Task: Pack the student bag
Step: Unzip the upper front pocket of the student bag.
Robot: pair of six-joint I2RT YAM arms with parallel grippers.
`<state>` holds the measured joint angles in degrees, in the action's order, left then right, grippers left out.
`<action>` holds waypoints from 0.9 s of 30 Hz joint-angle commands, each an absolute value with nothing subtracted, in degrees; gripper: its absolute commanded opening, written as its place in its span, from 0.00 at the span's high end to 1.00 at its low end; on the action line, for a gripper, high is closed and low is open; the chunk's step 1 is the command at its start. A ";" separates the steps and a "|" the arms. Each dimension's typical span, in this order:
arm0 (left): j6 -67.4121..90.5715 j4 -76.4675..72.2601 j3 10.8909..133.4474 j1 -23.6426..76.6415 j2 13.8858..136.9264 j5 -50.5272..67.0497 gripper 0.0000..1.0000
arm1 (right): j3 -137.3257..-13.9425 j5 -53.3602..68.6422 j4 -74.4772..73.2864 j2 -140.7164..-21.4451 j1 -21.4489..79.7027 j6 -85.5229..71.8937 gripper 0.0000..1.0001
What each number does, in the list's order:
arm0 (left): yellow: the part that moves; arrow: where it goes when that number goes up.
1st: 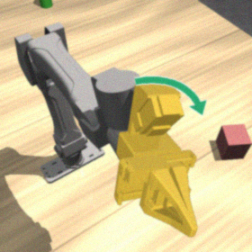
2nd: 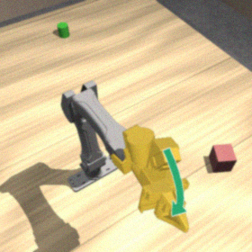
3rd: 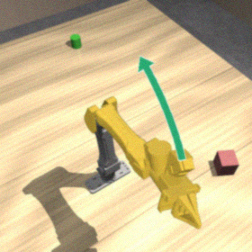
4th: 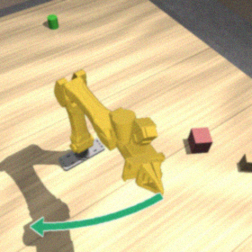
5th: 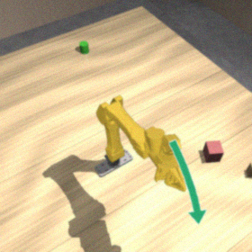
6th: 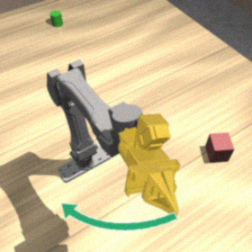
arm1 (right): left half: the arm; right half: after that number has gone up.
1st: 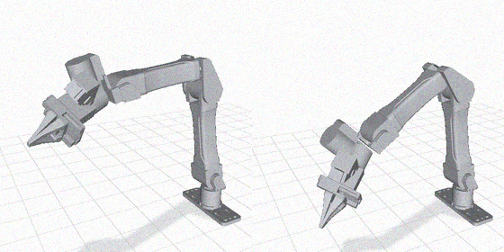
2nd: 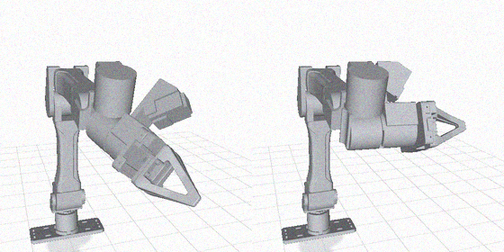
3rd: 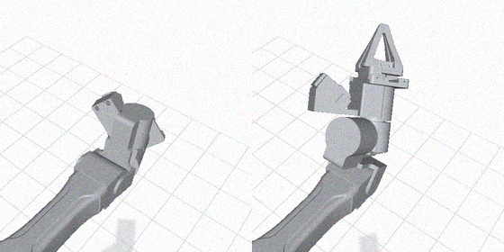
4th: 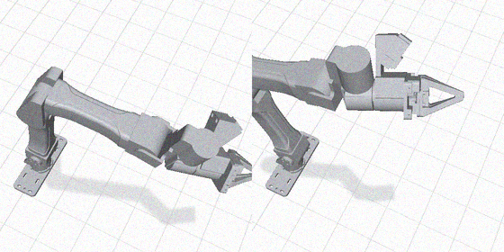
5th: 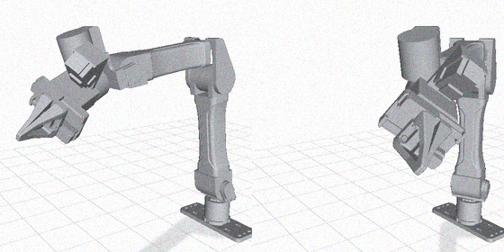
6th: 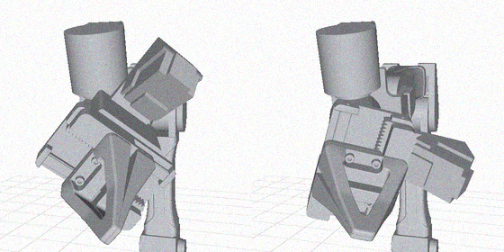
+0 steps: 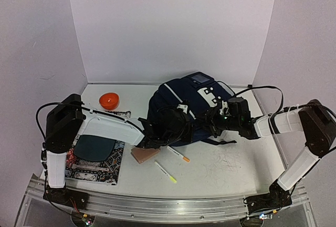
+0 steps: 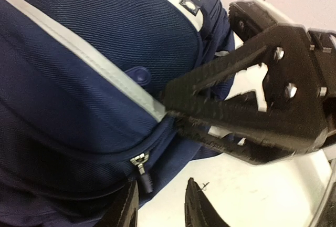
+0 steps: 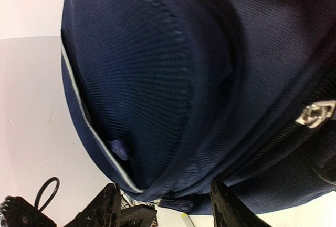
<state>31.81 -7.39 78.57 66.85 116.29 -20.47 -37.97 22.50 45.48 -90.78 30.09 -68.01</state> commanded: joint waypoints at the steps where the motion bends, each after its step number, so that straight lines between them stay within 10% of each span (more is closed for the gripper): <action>1: 34.59 -9.04 81.74 67.14 118.49 -18.68 0.68 | -36.73 21.44 46.78 -89.29 30.26 -68.29 0.40; 27: 39.77 -3.91 86.43 67.04 121.37 -27.35 1.00 | -42.49 25.57 47.21 -91.77 30.45 -67.72 0.40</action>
